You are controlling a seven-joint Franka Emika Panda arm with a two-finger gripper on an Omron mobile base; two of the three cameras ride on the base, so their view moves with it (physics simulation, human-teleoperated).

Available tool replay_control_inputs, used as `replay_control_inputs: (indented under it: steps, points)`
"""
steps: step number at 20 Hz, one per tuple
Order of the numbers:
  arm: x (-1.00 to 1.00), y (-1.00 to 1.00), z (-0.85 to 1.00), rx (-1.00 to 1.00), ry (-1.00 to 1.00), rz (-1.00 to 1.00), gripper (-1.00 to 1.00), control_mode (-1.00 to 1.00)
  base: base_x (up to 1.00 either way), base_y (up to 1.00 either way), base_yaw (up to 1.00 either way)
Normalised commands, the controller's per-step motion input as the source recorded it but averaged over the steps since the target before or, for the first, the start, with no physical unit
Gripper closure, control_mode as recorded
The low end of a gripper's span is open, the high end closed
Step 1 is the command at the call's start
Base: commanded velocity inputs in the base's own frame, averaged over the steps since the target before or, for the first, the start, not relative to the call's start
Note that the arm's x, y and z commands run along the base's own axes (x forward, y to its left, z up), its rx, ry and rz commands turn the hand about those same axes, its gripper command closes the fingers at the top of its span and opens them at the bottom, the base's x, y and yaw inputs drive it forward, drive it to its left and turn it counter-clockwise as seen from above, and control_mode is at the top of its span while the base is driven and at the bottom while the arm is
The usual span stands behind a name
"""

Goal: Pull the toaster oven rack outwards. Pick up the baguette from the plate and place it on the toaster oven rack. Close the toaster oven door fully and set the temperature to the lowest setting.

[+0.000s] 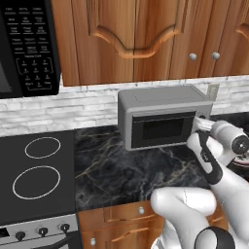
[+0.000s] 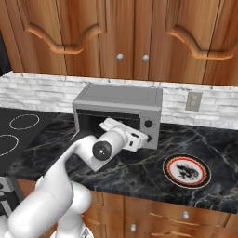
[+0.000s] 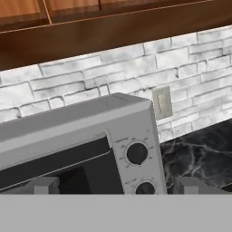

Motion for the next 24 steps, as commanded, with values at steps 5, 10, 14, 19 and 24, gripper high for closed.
replay_control_inputs:
  steps: [5,10,14,19,24]
  points:
    - [-0.01,-0.44,-0.07,0.0,0.0,0.03,-1.0,-1.0,0.0,0.0,0.0]
    - [0.0,-0.38,0.0,0.0,0.0,0.02,-1.0,-1.0,0.0,0.0,0.0]
    - [0.0,-0.05,-0.06,0.0,0.0,0.11,-1.0,-1.0,0.0,0.0,0.0]
    - [0.0,0.0,0.0,0.0,0.0,0.12,-1.0,-1.0,0.0,0.0,0.0]
    - [0.0,-0.04,0.0,0.0,0.0,0.07,-1.0,-1.0,0.0,0.0,0.0]
